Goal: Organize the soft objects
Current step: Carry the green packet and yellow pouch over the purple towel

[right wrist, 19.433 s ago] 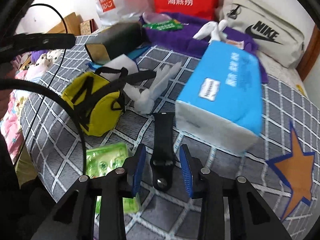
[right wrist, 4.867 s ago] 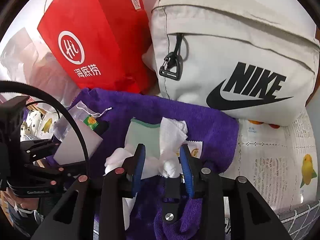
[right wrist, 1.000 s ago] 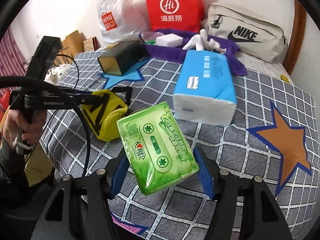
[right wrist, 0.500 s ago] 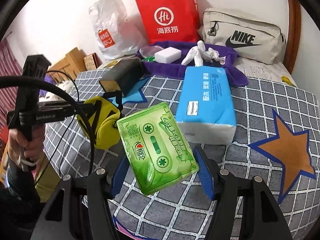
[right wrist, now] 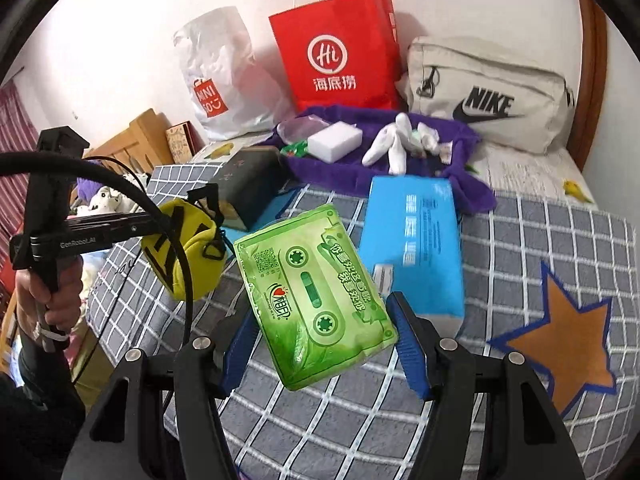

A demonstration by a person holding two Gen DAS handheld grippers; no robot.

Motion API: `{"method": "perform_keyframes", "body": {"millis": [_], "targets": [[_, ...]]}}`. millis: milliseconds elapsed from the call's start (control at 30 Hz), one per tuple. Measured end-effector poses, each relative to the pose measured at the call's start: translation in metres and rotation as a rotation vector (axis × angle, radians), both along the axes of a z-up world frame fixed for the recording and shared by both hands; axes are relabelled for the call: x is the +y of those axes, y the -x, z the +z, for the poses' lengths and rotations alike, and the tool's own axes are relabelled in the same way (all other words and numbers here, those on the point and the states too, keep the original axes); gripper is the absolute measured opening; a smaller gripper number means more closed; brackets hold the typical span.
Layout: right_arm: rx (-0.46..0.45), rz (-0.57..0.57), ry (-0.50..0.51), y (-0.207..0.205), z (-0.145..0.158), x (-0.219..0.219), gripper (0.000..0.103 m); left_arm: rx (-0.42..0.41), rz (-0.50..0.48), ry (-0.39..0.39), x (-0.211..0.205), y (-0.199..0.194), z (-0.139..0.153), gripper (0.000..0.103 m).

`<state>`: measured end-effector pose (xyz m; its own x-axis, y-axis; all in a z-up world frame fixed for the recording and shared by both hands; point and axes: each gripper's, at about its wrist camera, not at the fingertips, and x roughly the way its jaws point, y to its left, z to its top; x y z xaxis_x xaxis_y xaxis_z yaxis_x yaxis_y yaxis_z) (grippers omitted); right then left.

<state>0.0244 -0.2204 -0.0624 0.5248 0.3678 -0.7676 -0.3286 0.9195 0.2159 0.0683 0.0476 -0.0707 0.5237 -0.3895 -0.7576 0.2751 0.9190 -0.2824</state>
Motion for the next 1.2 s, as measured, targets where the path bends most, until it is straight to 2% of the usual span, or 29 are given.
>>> {"method": "perform_keyframes", "body": {"millis": [267, 600, 833, 1200], "targets": [[-0.02, -0.004, -0.008, -0.027, 0.013, 0.002, 0.063, -0.031, 0.018, -0.024, 0.004, -0.021, 0.016, 0.023], [-0.119, -0.072, 0.029, -0.065, 0.043, -0.014, 0.063, -0.073, 0.033, -0.067, 0.017, -0.055, 0.041, 0.023], [-0.141, -0.137, -0.004, -0.117, 0.061, -0.032, 0.063, -0.124, 0.06, -0.078, 0.024, -0.092, 0.069, 0.023], [-0.138, -0.152, 0.033, -0.201, 0.061, -0.022, 0.063, -0.117, 0.06, -0.046, 0.0, -0.17, 0.074, 0.023]]}}
